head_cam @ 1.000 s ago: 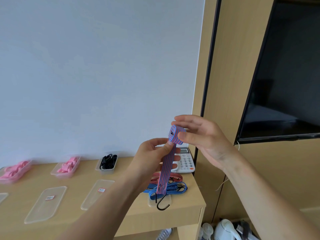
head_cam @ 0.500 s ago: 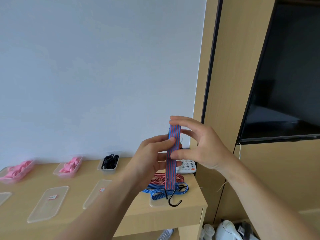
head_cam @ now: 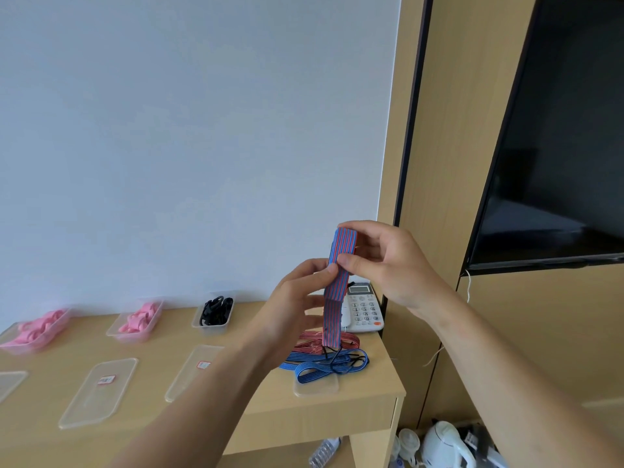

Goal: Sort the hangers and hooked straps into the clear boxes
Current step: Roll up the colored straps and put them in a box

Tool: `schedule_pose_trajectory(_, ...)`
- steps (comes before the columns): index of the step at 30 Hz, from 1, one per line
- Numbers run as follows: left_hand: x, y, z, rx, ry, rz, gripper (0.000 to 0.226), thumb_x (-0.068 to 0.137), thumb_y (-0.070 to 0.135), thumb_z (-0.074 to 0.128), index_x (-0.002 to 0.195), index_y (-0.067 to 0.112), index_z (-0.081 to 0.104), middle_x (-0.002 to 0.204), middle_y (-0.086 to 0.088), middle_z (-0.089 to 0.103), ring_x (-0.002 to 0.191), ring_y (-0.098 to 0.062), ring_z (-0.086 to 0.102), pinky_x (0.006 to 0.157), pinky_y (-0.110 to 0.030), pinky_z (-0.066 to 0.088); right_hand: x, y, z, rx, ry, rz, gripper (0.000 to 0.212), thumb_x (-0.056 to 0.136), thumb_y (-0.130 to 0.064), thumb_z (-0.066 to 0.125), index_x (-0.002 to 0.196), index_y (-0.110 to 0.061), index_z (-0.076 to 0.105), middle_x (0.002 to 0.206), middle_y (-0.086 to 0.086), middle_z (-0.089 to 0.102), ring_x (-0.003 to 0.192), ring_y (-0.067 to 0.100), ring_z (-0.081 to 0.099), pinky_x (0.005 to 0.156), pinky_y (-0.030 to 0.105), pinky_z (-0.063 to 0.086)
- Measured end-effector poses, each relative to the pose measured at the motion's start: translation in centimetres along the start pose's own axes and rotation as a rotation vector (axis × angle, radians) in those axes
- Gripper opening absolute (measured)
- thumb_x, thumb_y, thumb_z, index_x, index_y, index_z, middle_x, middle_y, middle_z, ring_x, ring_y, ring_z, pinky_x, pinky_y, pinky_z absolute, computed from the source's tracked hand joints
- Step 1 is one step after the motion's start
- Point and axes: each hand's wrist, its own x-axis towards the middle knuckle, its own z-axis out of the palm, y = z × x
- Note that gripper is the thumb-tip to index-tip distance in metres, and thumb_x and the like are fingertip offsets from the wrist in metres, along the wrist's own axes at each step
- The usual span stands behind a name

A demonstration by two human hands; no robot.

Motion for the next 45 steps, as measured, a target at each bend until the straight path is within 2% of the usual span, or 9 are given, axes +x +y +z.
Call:
schedule_pose_trajectory(8, -0.3, -0.6, 0.4, -0.150, 0.019, -0.213, 0.050, 0.088, 0.049, 0.074, 0.115, 0.007, 0.073, 0.109, -0.020, 0.069, 0.091, -0.036, 0.072, 0.071, -0.040, 0.062, -0.4, 0.0, -0.1, -0.185, 0.075, -0.086, 0.048, 0.082, -0.001, 0.080, 0.111, -0.036, 0.064, 0.104, -0.007, 0.073, 0.091, 0.010, 0.070, 0.078, 0.025, 0.057)
schedule_pose_trajectory(11, -0.2, -0.8, 0.3, -0.173, 0.017, -0.274, 0.053, 0.091, 0.049, 0.069, 0.122, 0.006, 0.071, 0.113, -0.024, 0.070, 0.092, -0.041, 0.072, 0.084, -0.051, 0.061, -1.1, 0.7, 0.4, -0.256, 0.100, -0.144, 0.049, 0.081, 0.002, 0.080, 0.121, -0.023, 0.067, 0.107, -0.008, 0.072, 0.094, 0.007, 0.068, 0.081, 0.021, 0.056)
schedule_pose_trajectory(15, -0.3, -0.7, 0.1, -0.262, 0.011, -0.300, 0.055, 0.093, 0.051, 0.069, 0.126, 0.006, 0.070, 0.119, -0.025, 0.065, 0.096, -0.046, 0.071, 0.076, -0.055, 0.060, -2.2, 1.4, 1.1, -0.334, 0.137, -0.233, 0.050, 0.078, 0.005, 0.080, 0.123, -0.014, 0.068, 0.111, -0.007, 0.072, 0.101, 0.004, 0.068, 0.092, 0.015, 0.052)
schedule_pose_trajectory(23, -0.5, -1.1, -1.6, -0.344, 0.048, -0.229, 0.034, 0.089, 0.045, 0.074, 0.090, 0.012, 0.082, 0.095, -0.014, 0.073, 0.091, -0.038, 0.070, 0.084, -0.058, 0.061, -4.5, 2.6, 3.5, -0.469, 0.150, -0.433, 0.046, 0.072, 0.000, 0.087, 0.115, -0.013, 0.076, 0.126, -0.003, 0.071, 0.119, 0.003, 0.064, 0.104, 0.022, 0.048)
schedule_pose_trajectory(29, -1.0, -0.8, -4.2, -0.398, 0.084, -0.181, 0.031, 0.090, 0.032, 0.077, 0.110, 0.009, 0.074, 0.098, -0.011, 0.070, 0.078, -0.031, 0.070, 0.073, -0.048, 0.060, -6.0, 3.8, 6.5, -0.554, 0.140, -0.603, 0.037, 0.071, 0.006, 0.085, 0.104, -0.007, 0.077, 0.122, 0.003, 0.071, 0.113, 0.016, 0.067, 0.097, 0.030, 0.053)
schedule_pose_trajectory(34, -1.2, -1.0, -7.0, -0.340, 0.114, -0.128, 0.037, 0.092, 0.012, 0.073, 0.127, 0.023, 0.067, 0.103, -0.007, 0.075, 0.082, -0.024, 0.072, 0.072, -0.046, 0.061, -6.7, 4.5, 9.3, -0.589, 0.178, -0.605, 0.026, 0.073, 0.005, 0.084, 0.096, -0.006, 0.078, 0.117, 0.003, 0.073, 0.109, 0.014, 0.066, 0.097, 0.023, 0.050)
schedule_pose_trajectory(38, -1.3, -2.0, -8.9, -0.284, 0.140, -0.126, 0.049, 0.089, -0.002, 0.072, 0.133, 0.017, 0.060, 0.102, -0.013, 0.075, 0.091, -0.027, 0.072, 0.071, -0.044, 0.063, -7.0, 4.6, 11.5, -0.388, 0.186, -0.397, 0.022, 0.081, -0.016, 0.082, 0.102, -0.020, 0.077, 0.111, -0.016, 0.073, 0.105, 0.006, 0.069, 0.089, 0.023, 0.054)
schedule_pose_trajectory(42, -0.7, -3.4, -10.2, -0.275, 0.135, -0.183, 0.054, 0.089, -0.004, 0.071, 0.139, 0.001, 0.053, 0.105, -0.016, 0.074, 0.089, -0.027, 0.074, 0.069, -0.040, 0.061, -5.5, 5.5, 12.7, -0.131, 0.138, 0.289, 0.031, 0.087, -0.048, 0.074, 0.117, -0.043, 0.064, 0.111, -0.020, 0.070, 0.102, 0.002, 0.069, 0.090, 0.030, 0.057)
schedule_pose_trajectory(45, 0.9, -4.7, -11.1, -0.276, 0.140, -0.198, 0.054, 0.088, -0.004, 0.072, 0.139, -0.001, 0.052, 0.100, -0.016, 0.073, 0.084, -0.028, 0.074, 0.070, -0.039, 0.060, -3.6, 7.5, 13.2, 0.107, 0.038, 0.564, 0.025, 0.093, -0.039, 0.071, 0.117, -0.031, 0.067, 0.103, -0.005, 0.076, 0.089, 0.014, 0.072, 0.089, 0.044, 0.059)
